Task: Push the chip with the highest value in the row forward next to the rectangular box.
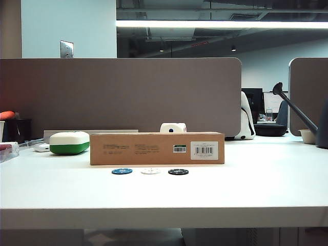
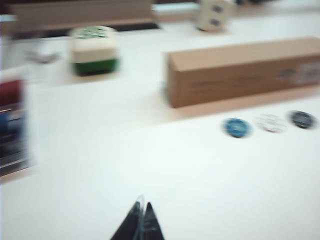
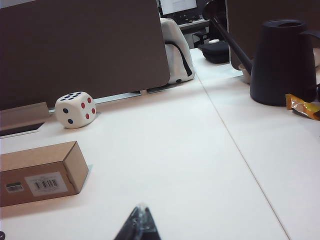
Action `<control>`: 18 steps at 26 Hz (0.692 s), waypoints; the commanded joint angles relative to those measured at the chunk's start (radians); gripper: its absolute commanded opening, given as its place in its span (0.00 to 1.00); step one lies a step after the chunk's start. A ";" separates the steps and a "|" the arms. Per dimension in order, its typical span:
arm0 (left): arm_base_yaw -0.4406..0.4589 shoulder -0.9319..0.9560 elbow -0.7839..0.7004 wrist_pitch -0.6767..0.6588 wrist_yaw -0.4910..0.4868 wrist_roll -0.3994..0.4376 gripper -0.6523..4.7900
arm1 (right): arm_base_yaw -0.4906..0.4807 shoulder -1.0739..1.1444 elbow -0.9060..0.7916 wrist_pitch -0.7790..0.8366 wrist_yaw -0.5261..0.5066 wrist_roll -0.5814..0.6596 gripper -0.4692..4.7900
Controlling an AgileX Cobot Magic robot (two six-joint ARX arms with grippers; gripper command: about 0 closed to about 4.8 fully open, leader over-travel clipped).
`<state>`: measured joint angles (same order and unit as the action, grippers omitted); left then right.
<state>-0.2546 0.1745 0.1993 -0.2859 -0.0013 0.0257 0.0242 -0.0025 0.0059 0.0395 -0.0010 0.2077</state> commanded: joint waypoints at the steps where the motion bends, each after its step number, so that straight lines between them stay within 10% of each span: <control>1: -0.102 0.107 0.037 0.071 0.002 0.001 0.11 | 0.000 0.001 -0.004 0.014 -0.009 0.011 0.07; 7: -0.271 0.377 0.126 0.216 0.016 0.001 0.11 | 0.000 0.001 -0.004 0.022 -0.204 0.183 0.07; 18: -0.268 0.748 0.224 0.287 0.025 0.001 0.11 | 0.002 0.001 0.000 0.034 -0.586 0.379 0.07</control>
<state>-0.5228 0.9157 0.4160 -0.0410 0.0223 0.0257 0.0250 -0.0025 0.0063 0.0460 -0.5541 0.5255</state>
